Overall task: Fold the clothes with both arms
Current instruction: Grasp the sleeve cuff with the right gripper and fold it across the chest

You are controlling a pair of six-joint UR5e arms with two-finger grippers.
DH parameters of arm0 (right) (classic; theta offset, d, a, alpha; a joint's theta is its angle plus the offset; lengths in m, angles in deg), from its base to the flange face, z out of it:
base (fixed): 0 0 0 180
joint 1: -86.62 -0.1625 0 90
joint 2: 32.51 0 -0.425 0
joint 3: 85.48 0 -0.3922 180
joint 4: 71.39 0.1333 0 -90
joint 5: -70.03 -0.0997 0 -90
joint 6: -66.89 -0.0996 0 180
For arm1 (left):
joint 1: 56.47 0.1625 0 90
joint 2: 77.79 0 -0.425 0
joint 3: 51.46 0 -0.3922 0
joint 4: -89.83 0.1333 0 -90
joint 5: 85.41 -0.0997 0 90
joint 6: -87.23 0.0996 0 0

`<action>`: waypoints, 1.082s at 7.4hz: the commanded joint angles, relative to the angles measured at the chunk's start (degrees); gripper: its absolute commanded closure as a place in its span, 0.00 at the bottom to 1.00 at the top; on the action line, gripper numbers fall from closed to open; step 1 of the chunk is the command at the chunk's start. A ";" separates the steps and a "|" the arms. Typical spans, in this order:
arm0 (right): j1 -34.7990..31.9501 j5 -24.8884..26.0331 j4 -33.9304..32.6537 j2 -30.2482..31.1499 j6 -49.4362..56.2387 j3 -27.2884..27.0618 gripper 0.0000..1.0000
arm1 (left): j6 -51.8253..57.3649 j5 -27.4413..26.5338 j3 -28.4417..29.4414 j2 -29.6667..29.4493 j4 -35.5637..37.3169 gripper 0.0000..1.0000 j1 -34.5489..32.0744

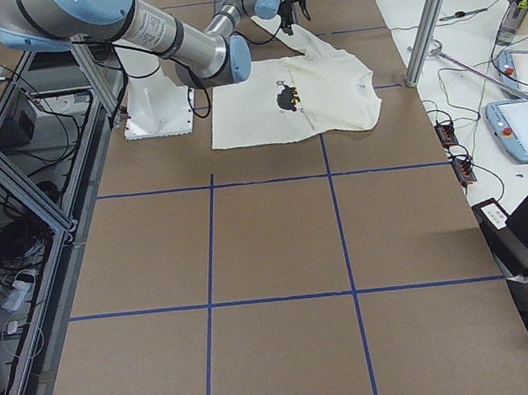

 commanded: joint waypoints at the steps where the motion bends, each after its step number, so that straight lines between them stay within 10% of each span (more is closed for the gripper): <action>1: -4.89 -3.41 -0.38 16.32 0.73 -16.33 0.01 | -13.14 -5.52 13.33 -1.18 -14.14 0.08 7.34; 6: -6.58 -4.84 0.49 22.47 -0.14 -20.28 0.01 | -16.16 -3.02 12.95 -1.80 -14.79 0.47 8.16; 8: -6.67 -4.83 0.58 22.65 -0.05 -20.28 0.00 | -16.16 -2.93 10.22 -1.63 -14.09 1.00 8.16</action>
